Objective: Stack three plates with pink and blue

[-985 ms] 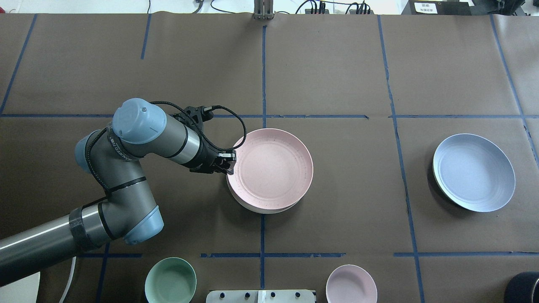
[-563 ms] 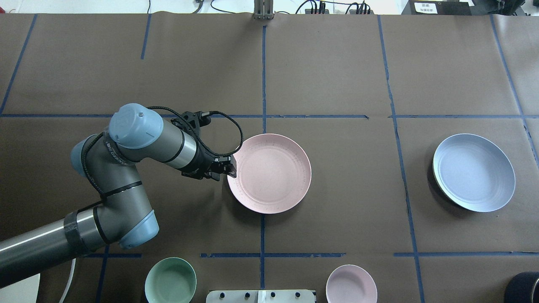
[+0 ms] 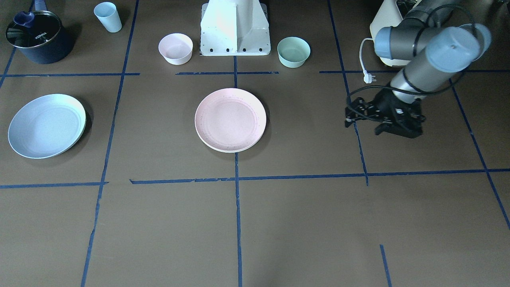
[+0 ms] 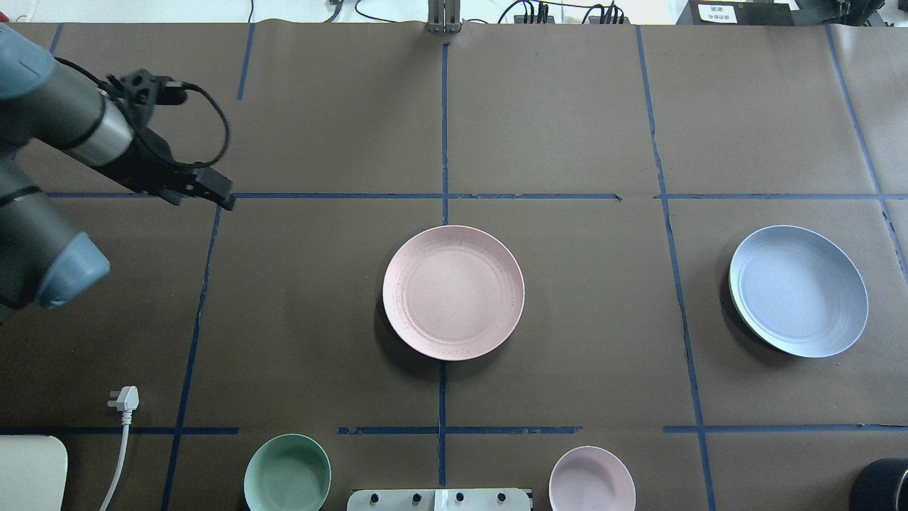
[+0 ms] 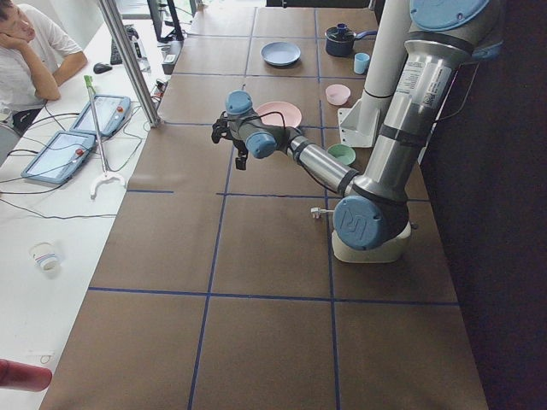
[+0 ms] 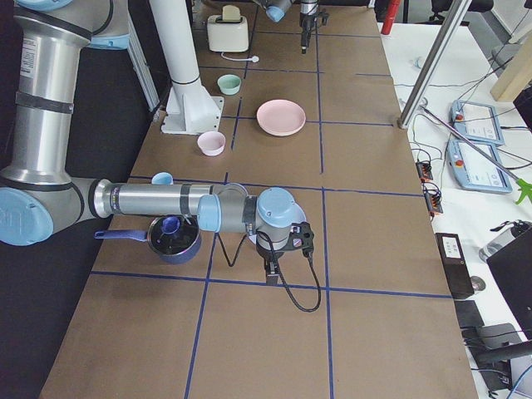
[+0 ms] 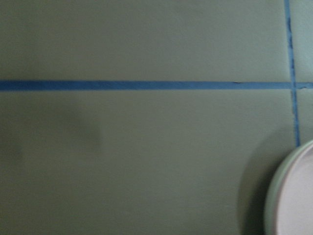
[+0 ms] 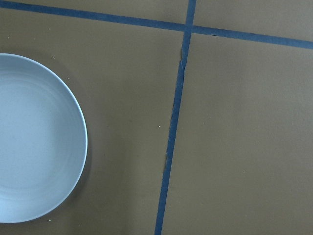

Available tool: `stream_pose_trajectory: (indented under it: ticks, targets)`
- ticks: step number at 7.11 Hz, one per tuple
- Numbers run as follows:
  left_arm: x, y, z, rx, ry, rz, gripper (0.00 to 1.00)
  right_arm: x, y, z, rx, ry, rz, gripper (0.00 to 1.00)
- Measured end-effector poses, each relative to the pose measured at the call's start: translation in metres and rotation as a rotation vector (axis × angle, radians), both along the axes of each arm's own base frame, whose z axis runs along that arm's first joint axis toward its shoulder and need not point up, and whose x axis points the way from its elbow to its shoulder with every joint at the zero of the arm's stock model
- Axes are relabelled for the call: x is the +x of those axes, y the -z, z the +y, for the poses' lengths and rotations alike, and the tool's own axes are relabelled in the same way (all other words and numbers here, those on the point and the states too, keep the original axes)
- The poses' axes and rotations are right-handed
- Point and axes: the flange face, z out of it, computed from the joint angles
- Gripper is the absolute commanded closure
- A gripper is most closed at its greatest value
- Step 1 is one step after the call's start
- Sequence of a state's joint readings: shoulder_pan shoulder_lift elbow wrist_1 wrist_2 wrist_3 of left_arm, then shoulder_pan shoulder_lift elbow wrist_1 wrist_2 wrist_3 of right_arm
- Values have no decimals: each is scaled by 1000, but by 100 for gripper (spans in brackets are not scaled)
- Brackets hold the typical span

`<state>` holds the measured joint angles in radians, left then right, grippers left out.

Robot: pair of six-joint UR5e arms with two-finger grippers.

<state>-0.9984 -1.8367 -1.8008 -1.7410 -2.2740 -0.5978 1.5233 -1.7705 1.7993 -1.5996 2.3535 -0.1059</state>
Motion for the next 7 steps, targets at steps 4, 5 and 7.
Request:
stream_pose_trajectory:
  ticks: [4,5,7]
  targets:
    - [-241,-164,59,-25,-40,-178,0,-1,18,-12,37,-3,-3,0]
    - [-282,-199,92,-51,-30,-149,0,-1,21,-13,41,-6,-3,0]
    - [-330,-249,158,-113,20,-104,0,-1,25,-16,40,-15,-4,0]
